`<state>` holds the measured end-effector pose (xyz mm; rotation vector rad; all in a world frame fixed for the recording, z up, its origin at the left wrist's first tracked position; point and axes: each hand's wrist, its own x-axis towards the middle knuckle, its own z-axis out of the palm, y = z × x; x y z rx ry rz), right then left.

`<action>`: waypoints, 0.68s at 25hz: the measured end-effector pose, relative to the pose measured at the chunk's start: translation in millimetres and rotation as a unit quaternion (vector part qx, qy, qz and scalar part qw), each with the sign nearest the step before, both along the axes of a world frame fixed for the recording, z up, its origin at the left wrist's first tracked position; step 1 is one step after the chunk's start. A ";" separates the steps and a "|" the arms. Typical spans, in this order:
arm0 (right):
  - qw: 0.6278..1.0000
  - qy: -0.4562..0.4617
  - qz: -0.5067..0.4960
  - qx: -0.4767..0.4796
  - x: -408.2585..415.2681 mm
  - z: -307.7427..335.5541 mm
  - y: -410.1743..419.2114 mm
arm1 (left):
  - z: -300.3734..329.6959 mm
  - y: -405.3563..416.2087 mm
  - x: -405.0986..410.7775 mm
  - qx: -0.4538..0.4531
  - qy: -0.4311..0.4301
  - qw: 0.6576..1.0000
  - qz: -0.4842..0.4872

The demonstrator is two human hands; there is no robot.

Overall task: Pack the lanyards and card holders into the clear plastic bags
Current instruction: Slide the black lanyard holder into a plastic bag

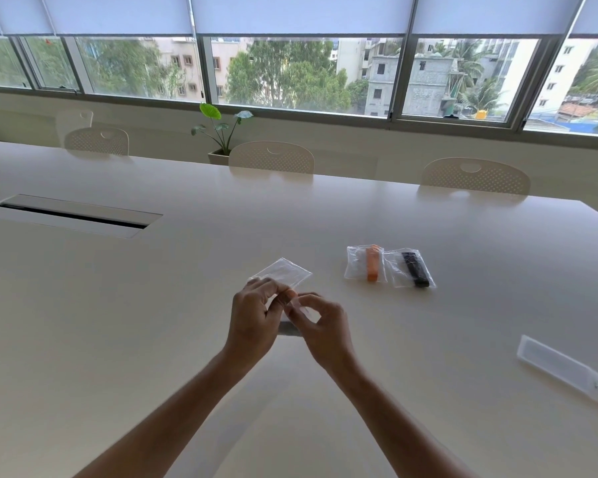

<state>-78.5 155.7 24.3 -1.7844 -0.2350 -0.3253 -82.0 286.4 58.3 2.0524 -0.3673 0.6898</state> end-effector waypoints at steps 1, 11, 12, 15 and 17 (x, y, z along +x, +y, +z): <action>1.000 0.010 0.003 0.015 0.3 0.2 0.1 | 0.1 -0.7 0.3 -0.010 -0.002 1.000 0.006; 0.982 0.048 0.053 0.175 2.5 -0.2 -6.0 | -1.2 5.4 8.7 -0.083 0.104 0.989 -0.070; 0.981 0.049 0.059 0.180 2.2 0.1 -7.0 | -1.7 7.1 10.2 -0.082 0.123 0.985 -0.087; 0.980 0.050 0.058 0.181 1.6 -2.1 -8.6 | -2.1 11.9 14.4 -0.082 0.157 0.976 -0.130; 0.982 0.047 0.058 0.172 0.9 -3.7 -9.3 | -1.8 12.0 15.8 -0.064 0.154 0.977 -0.132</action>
